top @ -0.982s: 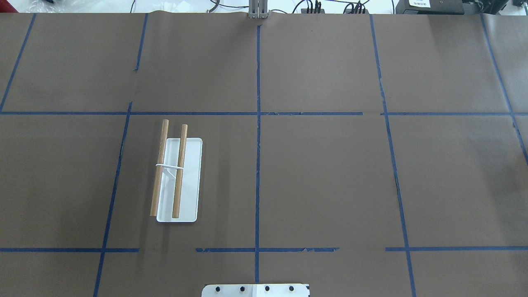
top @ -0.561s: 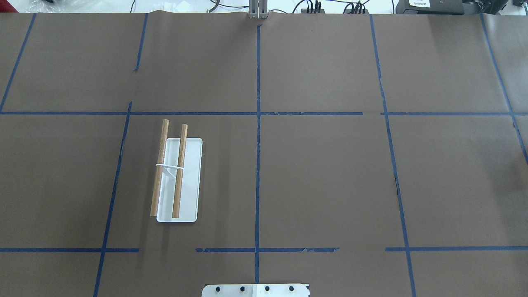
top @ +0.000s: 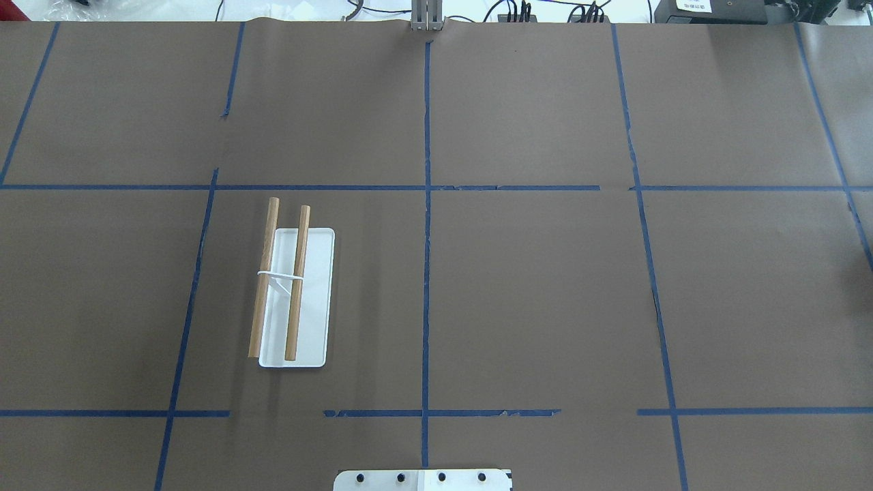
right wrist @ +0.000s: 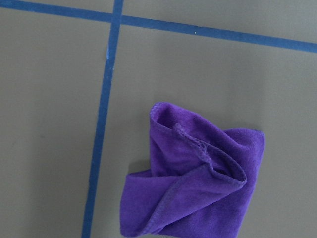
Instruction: Hang towel on rack
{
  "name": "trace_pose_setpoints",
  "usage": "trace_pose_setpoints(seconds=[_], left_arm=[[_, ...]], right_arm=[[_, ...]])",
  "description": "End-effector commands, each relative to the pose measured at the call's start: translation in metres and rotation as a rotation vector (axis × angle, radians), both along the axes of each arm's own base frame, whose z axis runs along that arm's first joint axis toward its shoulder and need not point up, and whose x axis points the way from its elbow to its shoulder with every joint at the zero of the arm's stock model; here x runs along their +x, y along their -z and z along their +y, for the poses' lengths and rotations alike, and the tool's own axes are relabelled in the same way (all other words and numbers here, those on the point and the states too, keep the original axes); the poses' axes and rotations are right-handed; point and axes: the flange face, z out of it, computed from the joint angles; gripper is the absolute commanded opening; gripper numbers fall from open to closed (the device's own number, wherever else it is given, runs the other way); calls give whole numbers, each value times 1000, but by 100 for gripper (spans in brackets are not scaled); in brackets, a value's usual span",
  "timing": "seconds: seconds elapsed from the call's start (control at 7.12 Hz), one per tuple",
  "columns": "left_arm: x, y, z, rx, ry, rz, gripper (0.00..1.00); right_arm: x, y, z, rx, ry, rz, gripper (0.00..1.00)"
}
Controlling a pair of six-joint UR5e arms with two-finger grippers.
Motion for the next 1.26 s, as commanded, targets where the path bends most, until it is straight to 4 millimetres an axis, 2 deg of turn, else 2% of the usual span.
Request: trace_pose_setpoints(seconds=[0.0,0.14,0.28,0.84,0.98,1.12], left_arm=[[1,0,0,1,-1,0,100],[1,0,0,3,-1,0,100],[1,1,0,4,-1,0,100],[0,-1,-2,21,-1,-1,100],[0,-1,-2,21,-1,-1,100],[0,0,-2,25,-2,-1,100]], right_arm=[[0,-30,-29,-43,1,25,81],[-5,-34,-37,-49,13,29,80],[-8,-47,-36,-76,19,31,79],[-15,-63,-43,-114,33,34,76],[-15,-69,-41,-126,33,35,59],[-15,-71,-40,-132,33,35,35]])
